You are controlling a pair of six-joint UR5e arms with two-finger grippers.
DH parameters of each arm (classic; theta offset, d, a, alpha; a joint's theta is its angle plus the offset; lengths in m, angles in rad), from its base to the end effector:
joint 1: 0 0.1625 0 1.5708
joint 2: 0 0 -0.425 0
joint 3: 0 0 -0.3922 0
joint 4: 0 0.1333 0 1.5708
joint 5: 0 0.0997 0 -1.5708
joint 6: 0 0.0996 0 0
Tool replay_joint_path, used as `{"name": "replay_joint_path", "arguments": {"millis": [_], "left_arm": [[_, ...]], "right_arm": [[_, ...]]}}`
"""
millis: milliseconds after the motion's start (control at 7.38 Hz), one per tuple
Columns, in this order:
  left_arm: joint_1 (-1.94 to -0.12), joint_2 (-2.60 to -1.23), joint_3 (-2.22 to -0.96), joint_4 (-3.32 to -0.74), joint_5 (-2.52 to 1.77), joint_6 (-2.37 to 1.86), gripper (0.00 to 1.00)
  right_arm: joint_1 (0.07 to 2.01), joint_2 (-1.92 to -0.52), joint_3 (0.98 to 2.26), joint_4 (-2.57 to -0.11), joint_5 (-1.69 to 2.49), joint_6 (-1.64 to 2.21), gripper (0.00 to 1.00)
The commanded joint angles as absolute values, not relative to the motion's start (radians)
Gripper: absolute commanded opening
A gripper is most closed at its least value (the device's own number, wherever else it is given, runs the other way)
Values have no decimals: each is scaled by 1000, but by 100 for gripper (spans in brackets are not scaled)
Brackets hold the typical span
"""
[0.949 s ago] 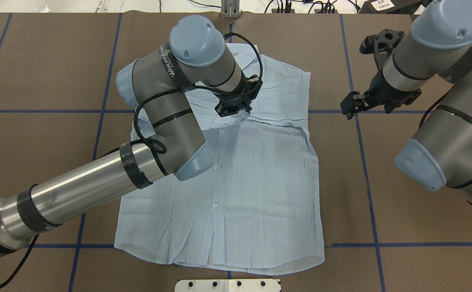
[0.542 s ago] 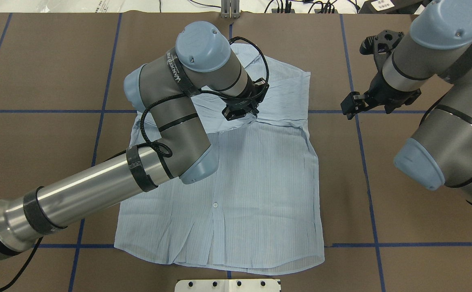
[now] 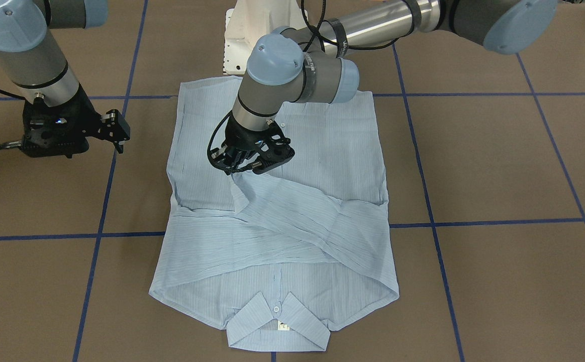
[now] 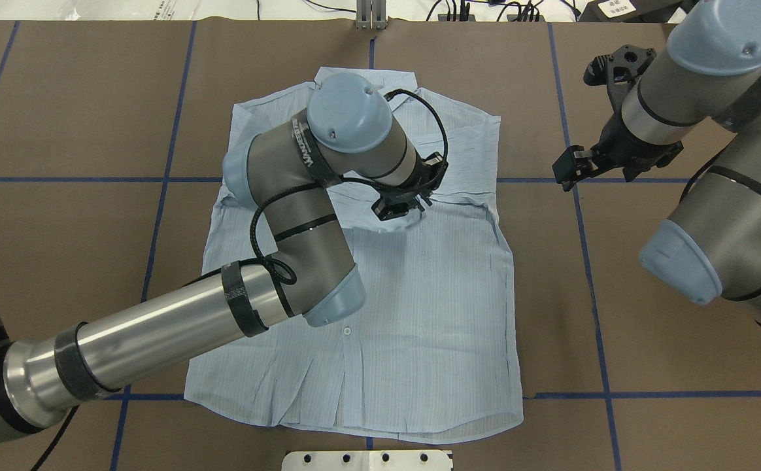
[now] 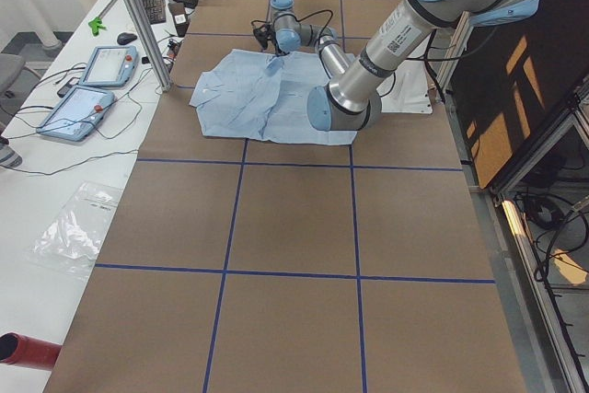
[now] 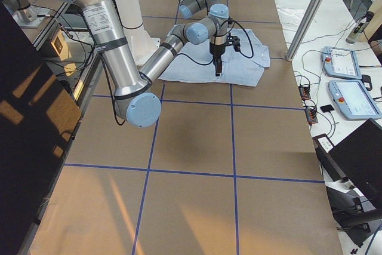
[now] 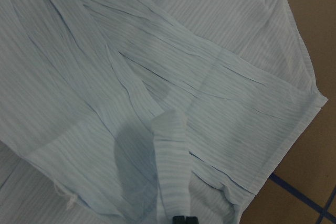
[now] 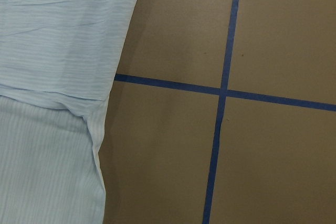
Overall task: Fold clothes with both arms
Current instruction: 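Grasp the other sleeve cuff with the left gripper and fold it across the shirt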
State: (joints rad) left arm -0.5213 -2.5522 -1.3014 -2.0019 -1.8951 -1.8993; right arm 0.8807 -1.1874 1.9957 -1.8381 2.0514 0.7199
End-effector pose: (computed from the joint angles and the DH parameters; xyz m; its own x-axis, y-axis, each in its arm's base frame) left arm 0.6236 -0.4753 0.0909 0.2693 -0.5073 -0.8186 0.3249 0.8481 -0.4187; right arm -0.2897 -0.4880 0.2974 0.7600 -0.1266 0.6375 0.0594 0.9903 0.1259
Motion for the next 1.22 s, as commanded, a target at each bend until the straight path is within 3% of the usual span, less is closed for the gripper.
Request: {"name": "replay_joint_path", "arguments": {"millis": [0,271,814,1085], "left_arm": [[-462,-2525,-1298,-2077,-1789,-1812,100],[-483,-2478,-1321,-2071,-1789,-1792,100],[-502,-2274,-1739,-1771,-1789,-1688,100],[-505,-2148,-1907,-1714,-1790,-1633,100]], "right_arm": [[894,-1196,1997,-1839,2063,715,100],[896,-1216,2014,-1838,2063,721,100],[786,-1259,2089,-1810,2057,884,100],[665,-1340,2097,-1587,2031,1105,100]]}}
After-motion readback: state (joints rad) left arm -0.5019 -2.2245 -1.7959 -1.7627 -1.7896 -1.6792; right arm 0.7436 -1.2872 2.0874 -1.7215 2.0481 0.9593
